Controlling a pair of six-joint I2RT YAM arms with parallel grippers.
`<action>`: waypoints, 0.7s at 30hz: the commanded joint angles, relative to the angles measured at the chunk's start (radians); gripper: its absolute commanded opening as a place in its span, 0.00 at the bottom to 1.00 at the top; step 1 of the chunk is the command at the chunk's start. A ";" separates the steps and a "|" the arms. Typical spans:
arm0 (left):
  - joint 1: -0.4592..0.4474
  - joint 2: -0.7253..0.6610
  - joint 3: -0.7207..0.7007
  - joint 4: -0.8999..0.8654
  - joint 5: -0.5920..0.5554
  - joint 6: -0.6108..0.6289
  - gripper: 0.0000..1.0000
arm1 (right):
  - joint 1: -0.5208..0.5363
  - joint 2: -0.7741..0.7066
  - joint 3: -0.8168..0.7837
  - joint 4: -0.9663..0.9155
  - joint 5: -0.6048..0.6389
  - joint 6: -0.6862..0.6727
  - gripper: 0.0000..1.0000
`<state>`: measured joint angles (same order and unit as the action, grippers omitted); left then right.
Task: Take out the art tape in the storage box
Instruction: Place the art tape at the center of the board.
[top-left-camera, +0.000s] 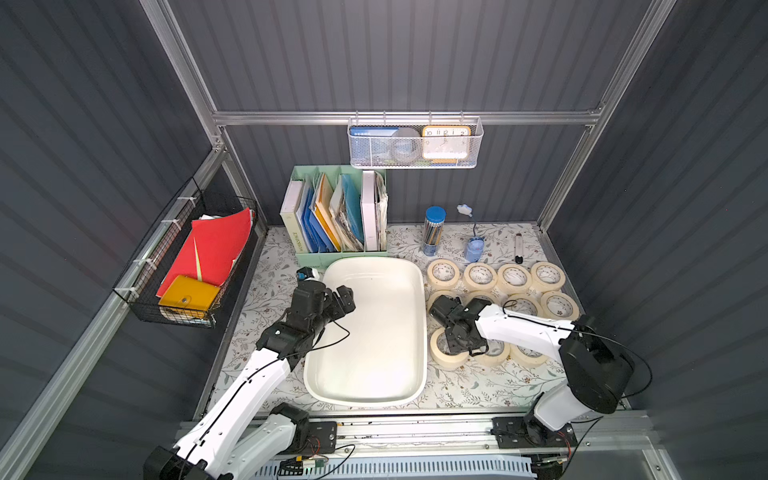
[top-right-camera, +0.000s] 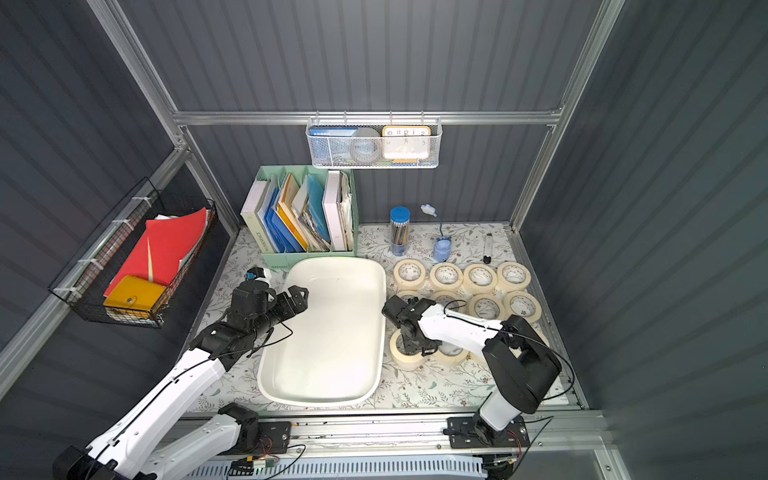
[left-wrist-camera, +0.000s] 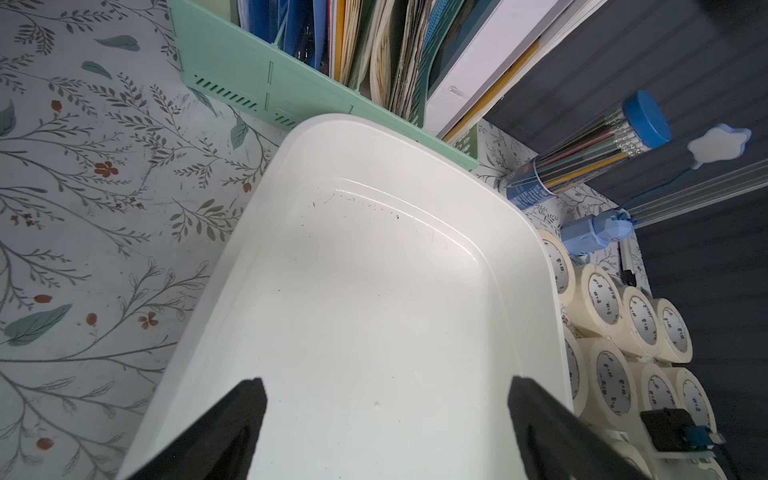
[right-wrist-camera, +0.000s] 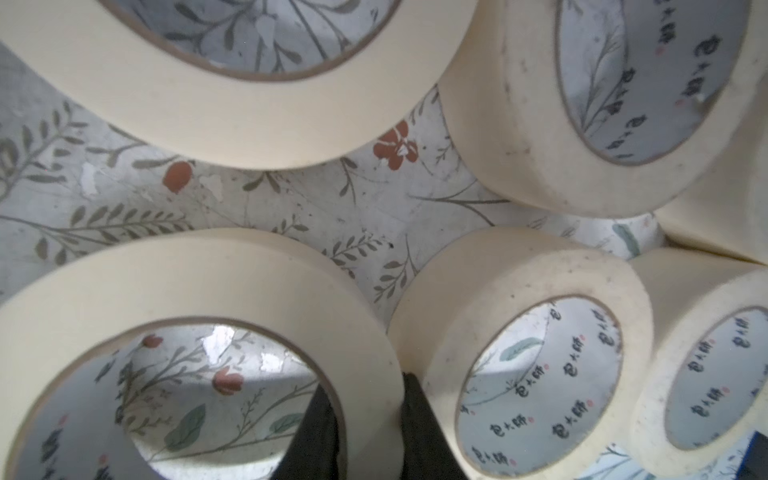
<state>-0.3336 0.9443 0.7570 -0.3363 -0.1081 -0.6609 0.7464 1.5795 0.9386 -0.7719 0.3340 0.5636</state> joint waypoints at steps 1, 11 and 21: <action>0.008 -0.022 -0.014 0.019 0.005 0.024 0.98 | -0.010 -0.037 -0.020 0.040 0.046 0.038 0.15; 0.007 -0.010 -0.020 0.039 0.046 0.057 1.00 | -0.009 -0.155 0.019 -0.017 0.043 0.025 0.68; 0.007 0.068 -0.141 0.275 0.113 0.210 1.00 | -0.241 -0.496 -0.026 0.141 0.090 -0.167 0.99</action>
<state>-0.3336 0.9833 0.6449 -0.1482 -0.0208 -0.5140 0.5915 1.1007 0.9386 -0.6872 0.4088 0.4831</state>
